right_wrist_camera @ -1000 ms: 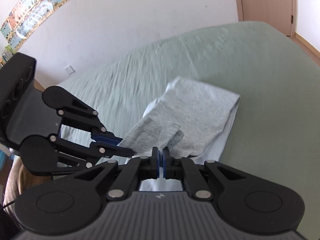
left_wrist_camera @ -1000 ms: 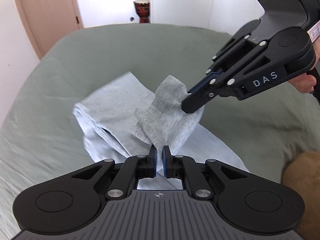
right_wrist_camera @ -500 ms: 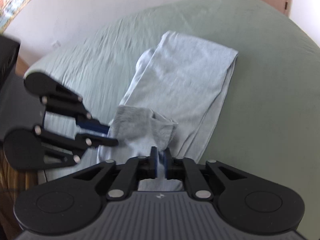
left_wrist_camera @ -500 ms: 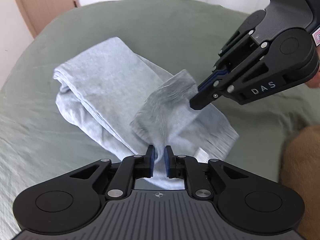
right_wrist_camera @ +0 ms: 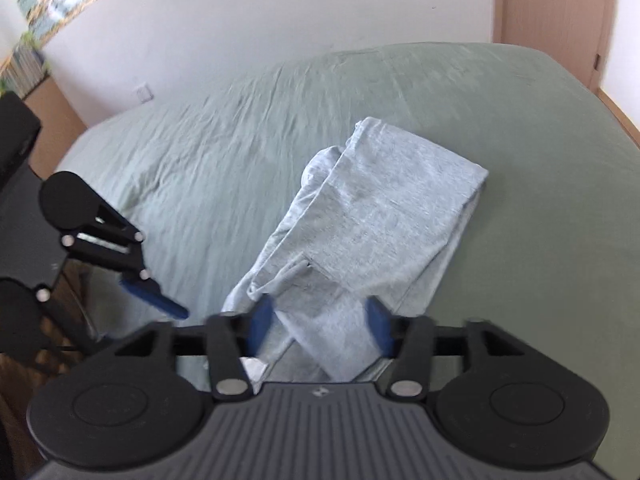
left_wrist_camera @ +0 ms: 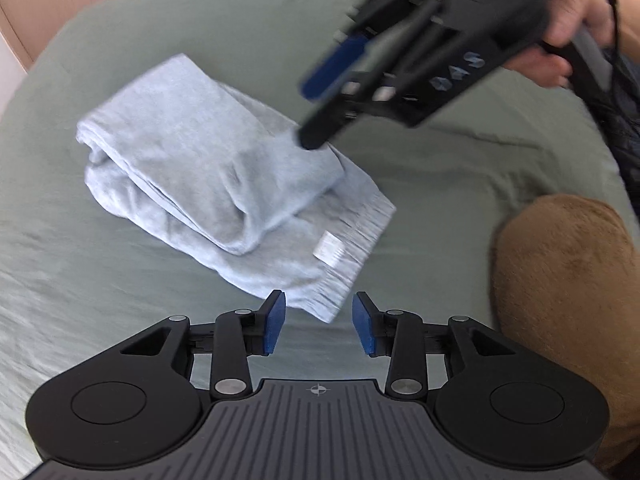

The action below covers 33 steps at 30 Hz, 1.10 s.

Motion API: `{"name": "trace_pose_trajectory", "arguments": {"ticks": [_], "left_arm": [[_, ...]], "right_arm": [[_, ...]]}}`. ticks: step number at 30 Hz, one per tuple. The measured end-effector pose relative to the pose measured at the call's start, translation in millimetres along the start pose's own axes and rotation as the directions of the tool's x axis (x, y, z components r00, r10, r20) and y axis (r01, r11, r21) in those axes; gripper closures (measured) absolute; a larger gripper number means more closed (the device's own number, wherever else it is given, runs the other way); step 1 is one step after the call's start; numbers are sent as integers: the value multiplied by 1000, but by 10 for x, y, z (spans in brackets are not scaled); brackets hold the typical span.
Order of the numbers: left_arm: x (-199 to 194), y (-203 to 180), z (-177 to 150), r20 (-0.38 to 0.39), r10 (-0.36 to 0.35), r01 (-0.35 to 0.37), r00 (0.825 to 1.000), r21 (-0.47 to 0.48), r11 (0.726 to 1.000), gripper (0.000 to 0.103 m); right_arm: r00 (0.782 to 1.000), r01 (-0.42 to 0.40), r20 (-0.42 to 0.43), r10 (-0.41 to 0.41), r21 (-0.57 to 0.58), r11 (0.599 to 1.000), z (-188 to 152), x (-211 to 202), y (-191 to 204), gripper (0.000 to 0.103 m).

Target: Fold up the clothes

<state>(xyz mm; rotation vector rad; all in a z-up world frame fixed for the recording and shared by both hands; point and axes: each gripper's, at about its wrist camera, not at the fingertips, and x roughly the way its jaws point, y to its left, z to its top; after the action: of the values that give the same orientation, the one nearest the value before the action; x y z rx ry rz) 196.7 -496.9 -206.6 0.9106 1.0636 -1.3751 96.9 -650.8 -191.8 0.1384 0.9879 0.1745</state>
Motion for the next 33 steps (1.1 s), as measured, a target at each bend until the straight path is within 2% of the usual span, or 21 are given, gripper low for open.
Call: {"name": "trace_pose_trajectory", "arguments": {"ticks": [3,7,12,15,17,19,20,21,27,30,33], "left_arm": [[-30,-3,-33,-3,3,-3,1000,-14,1000,67],[-117,-39,-18,12,66,-66,998,9,998,67],[-58,0,24,20,109,-109,994,-13,994,67],[-59,39,4,19,98,-98,995,-33,995,67],[-57,58,-14,17,89,-88,996,-42,995,67],[-59,70,-34,16,84,-83,996,-47,995,67],[-57,76,-43,15,81,-80,997,-51,995,67],[-59,83,-54,14,76,-75,997,-56,996,67],[-150,87,-128,24,75,-73,997,-69,995,67],[-190,87,-160,30,81,-78,996,-76,994,67],[-210,82,-201,29,82,-79,996,-82,993,67]], "right_arm": [[999,13,-38,-13,-5,1000,44,202,-74,37],[999,10,-39,-11,-19,1000,51,295,-146,37],[998,3,-70,-6,-41,999,69,440,-207,37],[996,5,-89,-9,-49,999,47,535,-217,37],[995,3,-101,-8,-47,999,25,596,-234,45],[993,-10,-115,5,-40,999,-1,613,-249,82],[993,-18,-121,14,-35,999,-15,611,-257,85],[992,-26,-125,21,-33,999,-26,602,-260,93],[995,-70,-77,63,-89,994,-43,158,-68,95],[989,-104,-117,88,-143,984,-160,48,138,95],[979,-134,-180,100,-190,973,-348,104,353,94]]}}
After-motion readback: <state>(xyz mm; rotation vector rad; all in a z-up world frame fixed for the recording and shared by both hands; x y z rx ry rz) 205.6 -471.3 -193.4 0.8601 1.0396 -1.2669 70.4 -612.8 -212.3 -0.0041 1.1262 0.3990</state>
